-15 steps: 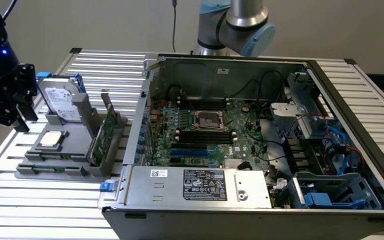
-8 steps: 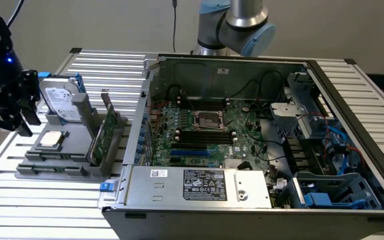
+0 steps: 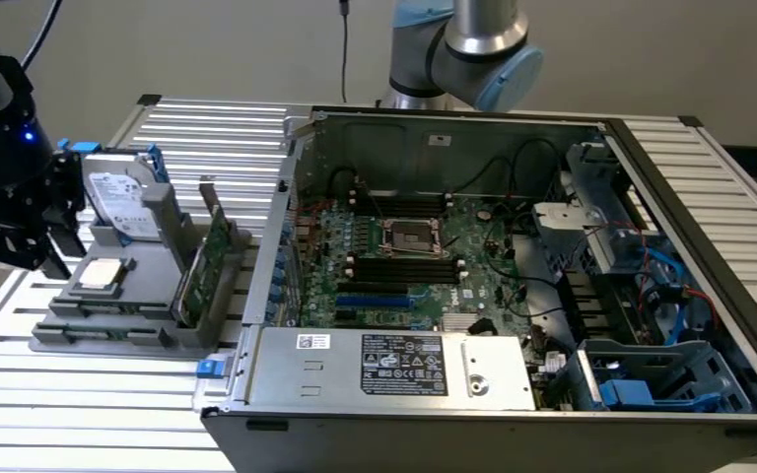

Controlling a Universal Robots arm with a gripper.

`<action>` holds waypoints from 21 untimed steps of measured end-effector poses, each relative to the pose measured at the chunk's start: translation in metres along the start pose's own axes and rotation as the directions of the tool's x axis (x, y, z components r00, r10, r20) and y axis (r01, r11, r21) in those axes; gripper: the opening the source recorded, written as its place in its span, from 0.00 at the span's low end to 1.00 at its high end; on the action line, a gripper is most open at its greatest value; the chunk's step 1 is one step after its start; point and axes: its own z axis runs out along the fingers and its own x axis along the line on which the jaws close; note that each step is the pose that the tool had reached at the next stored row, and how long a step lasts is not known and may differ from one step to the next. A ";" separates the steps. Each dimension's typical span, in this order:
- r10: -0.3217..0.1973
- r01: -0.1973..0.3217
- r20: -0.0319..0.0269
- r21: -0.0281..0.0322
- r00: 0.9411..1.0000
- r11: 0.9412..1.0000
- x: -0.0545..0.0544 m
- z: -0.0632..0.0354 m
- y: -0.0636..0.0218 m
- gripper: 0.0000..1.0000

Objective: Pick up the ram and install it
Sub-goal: 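Pick up the ram and move it above insertion slot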

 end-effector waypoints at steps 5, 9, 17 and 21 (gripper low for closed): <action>0.000 0.000 0.000 0.000 1.000 1.000 0.003 0.0091 -0.0006 0.36; 0.000 0.000 0.000 0.000 1.000 1.000 0.008 0.0165 -0.0012 0.36; -0.002 0.002 0.000 0.000 1.000 1.000 0.013 0.0312 -0.0021 0.36; -0.016 0.016 -0.001 0.000 1.000 1.000 0.013 0.0385 -0.0026 0.36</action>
